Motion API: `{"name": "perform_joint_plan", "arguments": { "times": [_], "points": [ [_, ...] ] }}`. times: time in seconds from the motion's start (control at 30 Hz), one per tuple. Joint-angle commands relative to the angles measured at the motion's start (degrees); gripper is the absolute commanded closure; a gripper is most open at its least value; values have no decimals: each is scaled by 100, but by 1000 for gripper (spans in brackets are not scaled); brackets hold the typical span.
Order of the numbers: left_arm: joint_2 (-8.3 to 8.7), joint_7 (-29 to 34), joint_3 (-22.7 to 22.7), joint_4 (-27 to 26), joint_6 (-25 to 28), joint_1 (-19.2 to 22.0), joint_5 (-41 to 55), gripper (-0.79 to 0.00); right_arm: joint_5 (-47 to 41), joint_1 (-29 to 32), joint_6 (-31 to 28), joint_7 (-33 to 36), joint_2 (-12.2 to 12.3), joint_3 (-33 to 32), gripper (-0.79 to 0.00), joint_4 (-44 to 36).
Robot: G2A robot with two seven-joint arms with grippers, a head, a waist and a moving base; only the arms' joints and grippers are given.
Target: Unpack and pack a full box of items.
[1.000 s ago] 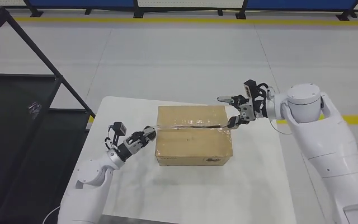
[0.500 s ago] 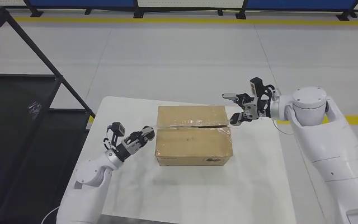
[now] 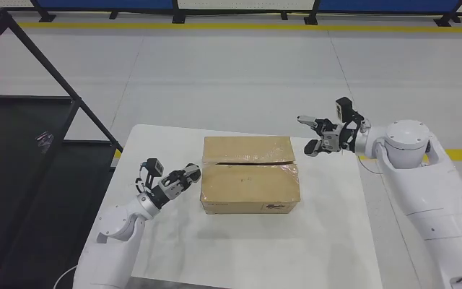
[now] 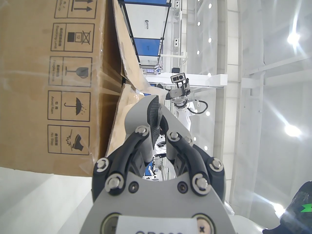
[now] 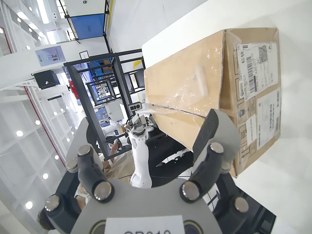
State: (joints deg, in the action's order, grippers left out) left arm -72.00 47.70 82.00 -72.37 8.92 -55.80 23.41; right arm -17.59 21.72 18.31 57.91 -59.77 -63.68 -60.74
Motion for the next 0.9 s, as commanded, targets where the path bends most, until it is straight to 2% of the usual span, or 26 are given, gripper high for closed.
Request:
{"name": "perform_joint_plan", "arguments": {
  "times": [0.0,0.27,0.37,0.43,0.53,0.77,0.87],
  "points": [
    [5,-6,-13,-1,-5,4,16,0,-5,17,-49,-31,2,-14,-785,-9],
    [16,-31,-55,-8,2,-3,139,0,-5,17,-49,-31,2,-14,-785,-9],
    [16,-52,-101,1,6,3,160,0,245,128,-412,-146,-23,175,-785,-368],
    [18,-54,-123,16,2,17,178,0,759,125,-733,-290,-42,411,-785,-663],
    [22,-63,-136,33,7,25,216,0,1093,71,-564,-649,-81,578,-785,-801],
    [35,-97,-146,71,49,36,289,0,1093,71,-564,-649,-81,578,-785,-801],
    [36,-107,-174,72,40,47,304,0,1811,144,-503,-1126,-89,798,-785,-1075]
  ]
}}
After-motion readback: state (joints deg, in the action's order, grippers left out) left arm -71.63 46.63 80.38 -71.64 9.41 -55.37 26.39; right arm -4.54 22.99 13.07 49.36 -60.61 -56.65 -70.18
